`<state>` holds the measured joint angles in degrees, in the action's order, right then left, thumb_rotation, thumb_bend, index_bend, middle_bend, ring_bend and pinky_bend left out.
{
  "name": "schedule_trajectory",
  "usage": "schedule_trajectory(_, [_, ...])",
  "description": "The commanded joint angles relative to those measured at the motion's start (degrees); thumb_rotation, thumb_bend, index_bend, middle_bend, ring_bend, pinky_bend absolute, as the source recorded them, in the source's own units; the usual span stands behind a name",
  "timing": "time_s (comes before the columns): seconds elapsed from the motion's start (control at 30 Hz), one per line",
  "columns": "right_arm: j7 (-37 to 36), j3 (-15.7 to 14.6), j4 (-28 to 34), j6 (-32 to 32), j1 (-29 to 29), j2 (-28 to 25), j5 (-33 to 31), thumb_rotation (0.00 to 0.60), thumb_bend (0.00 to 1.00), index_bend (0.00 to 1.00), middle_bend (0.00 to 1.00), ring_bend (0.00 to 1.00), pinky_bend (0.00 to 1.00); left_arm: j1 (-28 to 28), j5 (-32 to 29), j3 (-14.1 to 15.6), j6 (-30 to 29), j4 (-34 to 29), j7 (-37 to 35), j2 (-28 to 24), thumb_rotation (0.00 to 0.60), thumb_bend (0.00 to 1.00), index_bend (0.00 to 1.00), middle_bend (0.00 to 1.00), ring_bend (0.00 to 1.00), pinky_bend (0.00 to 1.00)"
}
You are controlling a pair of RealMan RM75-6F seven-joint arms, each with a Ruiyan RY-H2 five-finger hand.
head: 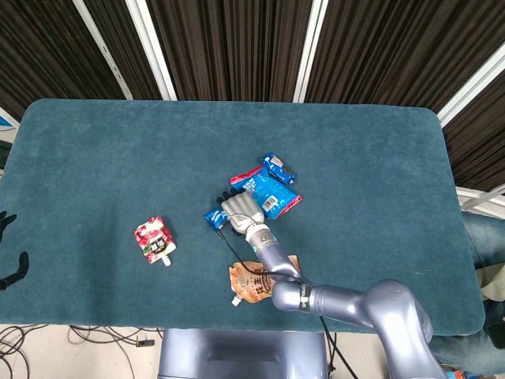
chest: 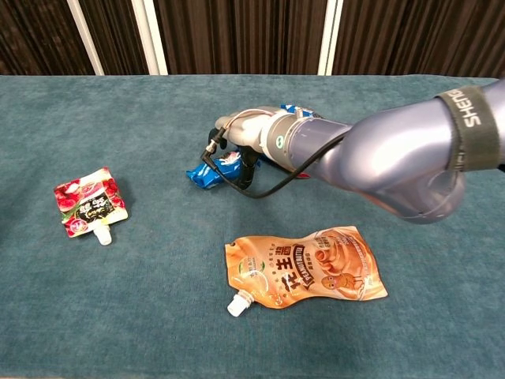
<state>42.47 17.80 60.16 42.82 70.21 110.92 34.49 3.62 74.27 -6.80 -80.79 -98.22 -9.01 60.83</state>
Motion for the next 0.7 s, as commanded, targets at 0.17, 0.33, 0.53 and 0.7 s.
schedule_trajectory(0.17, [0.21,-0.46,-1.24,-0.93,0.85,0.47,-1.30,0.600,0.38,0.29,0.29,0.27,0.19,0.07,-0.04,0.02,0.18,0.05,-0.05,-0.03,0.600,0.49,0.11,0.04,0.12,0.08])
schedule_trajectory(0.33, [0.08,-1.18,-0.37,-1.17,0.92,0.00,-1.30,0.600,0.43,0.36,0.38,0.37,0.19,0.09,-0.09,0.06,0.23,-0.06,0.13,-0.05,0.600,0.49,0.11,0.04,0.12,0.09])
schedule_trajectory(0.53, [-1.18,-1.32,1.60,-0.13,0.33,-0.80,-0.51,0.600,0.45,0.39,0.40,0.38,0.19,0.11,-0.26,0.01,0.30,-0.07,0.08,-0.12,0.600,0.49,0.11,0.04,0.12,0.09])
schedule_trajectory(0.7, [-3.40,-0.83,5.73,0.58,-0.83,-2.89,-0.07,0.600,0.46,0.40,0.40,0.38,0.19,0.12,-0.37,0.05,0.47,-0.01,-0.02,-0.11,0.600,0.49,0.11,0.04,0.12,0.09])
